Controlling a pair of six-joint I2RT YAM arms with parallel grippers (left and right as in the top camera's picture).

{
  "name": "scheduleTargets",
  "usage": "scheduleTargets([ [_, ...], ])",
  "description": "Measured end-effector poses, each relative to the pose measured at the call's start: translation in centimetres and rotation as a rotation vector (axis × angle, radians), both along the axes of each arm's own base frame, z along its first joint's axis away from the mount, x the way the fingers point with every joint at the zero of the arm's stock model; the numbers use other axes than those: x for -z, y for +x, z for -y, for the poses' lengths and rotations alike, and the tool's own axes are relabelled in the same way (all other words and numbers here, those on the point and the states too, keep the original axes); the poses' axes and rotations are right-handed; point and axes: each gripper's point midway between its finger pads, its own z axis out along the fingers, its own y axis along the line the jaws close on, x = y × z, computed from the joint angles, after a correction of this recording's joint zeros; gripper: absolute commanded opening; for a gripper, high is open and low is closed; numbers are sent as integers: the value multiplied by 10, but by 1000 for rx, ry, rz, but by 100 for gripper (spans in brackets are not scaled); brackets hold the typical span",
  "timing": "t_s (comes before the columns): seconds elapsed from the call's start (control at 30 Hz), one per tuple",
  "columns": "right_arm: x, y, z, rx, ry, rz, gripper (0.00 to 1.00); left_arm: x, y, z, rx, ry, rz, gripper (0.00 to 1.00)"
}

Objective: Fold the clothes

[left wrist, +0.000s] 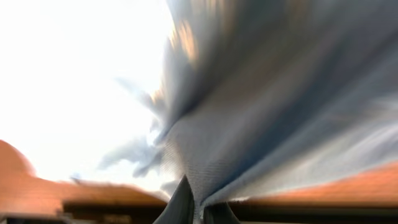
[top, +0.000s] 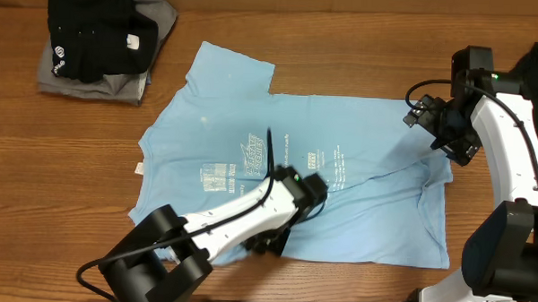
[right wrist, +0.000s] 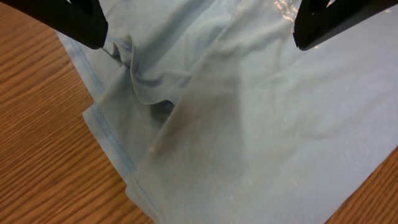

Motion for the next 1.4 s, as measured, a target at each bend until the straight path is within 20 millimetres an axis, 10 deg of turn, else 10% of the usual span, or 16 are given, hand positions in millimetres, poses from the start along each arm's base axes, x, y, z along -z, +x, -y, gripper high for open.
scheduleTargets([
  [0.17,0,0,0,0,0,0,100,-28,84,45,-5,-179,287,10],
  [0.3,0,-1,0,0,0,-3,100,-36,140,61,-24,-300,454,85],
  [0.37,0,-1,0,0,0,-4,100,-38,163,57,-48,-323,509,94],
  [0.67,0,-1,0,0,-1,-3,100,-21,148,2,-143,-203,344,87],
  [1.07,0,0,0,-3,-1,1,100,-18,79,75,-11,-317,211,56],
  [1.4,0,0,0,-3,-1,-1,100,-17,96,92,-71,-397,280,55],
])
